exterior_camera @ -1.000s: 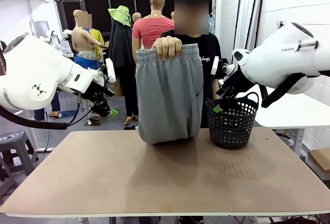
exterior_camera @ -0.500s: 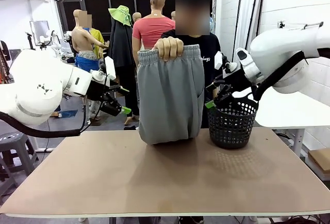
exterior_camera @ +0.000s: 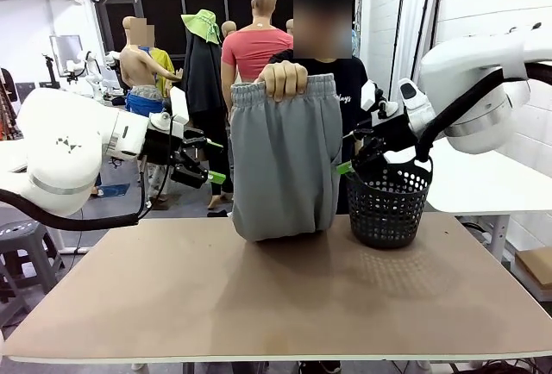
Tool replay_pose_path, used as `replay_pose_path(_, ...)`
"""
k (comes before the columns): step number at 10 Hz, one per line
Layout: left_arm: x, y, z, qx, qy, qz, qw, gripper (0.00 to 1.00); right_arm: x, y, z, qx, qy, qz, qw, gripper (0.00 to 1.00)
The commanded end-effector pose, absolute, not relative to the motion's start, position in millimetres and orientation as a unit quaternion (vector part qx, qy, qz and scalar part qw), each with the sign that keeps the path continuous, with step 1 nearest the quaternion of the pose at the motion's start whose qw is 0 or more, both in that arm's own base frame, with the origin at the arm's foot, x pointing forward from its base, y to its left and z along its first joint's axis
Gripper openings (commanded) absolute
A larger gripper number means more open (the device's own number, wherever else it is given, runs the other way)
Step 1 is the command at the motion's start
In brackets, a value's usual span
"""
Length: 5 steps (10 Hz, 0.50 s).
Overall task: Fold the training pants.
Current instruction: Grab both ends of the Training pants handed by a person.
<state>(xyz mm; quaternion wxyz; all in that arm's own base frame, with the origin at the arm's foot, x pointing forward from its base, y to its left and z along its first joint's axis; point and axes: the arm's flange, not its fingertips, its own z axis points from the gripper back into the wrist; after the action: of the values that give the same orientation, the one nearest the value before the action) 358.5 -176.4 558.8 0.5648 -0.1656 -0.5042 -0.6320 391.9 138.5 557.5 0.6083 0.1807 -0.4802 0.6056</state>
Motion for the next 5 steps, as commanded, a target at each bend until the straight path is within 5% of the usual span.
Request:
replay_pose_path(1,356,-178,559,-0.156,-0.500,-0.636,0.567,1.00,392,138,559,0.185,-0.479,0.612,0.601,1.00)
replay_pose_path(5,368,-187,559,-0.202,-0.552,-0.610,0.531,1.00,393,141,558,0.201,-0.488,0.606,0.595,1.00)
